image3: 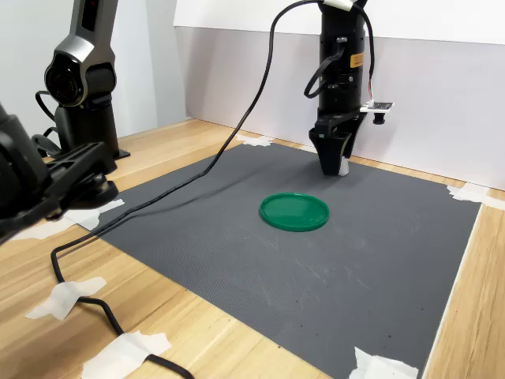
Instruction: Grasp a white terminal and put it on the green lid.
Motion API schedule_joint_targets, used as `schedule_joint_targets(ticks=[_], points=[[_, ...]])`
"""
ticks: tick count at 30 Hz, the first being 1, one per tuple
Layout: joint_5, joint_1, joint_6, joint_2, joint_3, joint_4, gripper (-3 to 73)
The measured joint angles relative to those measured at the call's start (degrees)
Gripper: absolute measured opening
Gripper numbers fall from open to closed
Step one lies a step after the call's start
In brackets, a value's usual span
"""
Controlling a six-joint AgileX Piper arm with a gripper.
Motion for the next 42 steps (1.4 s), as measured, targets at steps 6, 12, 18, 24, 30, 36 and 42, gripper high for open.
schedule_joint_targets(ticks=[6, 12, 18, 24, 30, 36, 42], points=[[-0.8, 0.0, 0.0, 0.3, 0.0, 0.2, 65.8], [-0.7, 0.0, 0.0, 1.3, 0.0, 0.2, 56.1], [-0.7, 0.0, 0.0, 1.9, 0.0, 0.2, 36.8], [-1.0, 0.0, -0.1, 2.1, -0.1, 0.2, 20.4], [-1.2, 0.0, -0.2, 2.1, -0.1, 0.2, 9.4], [-0.4, -0.1, -1.3, 1.4, -0.1, 0.2, 9.2], [3.9, -4.3, -4.8, -3.6, -0.1, 0.4, 9.2]])
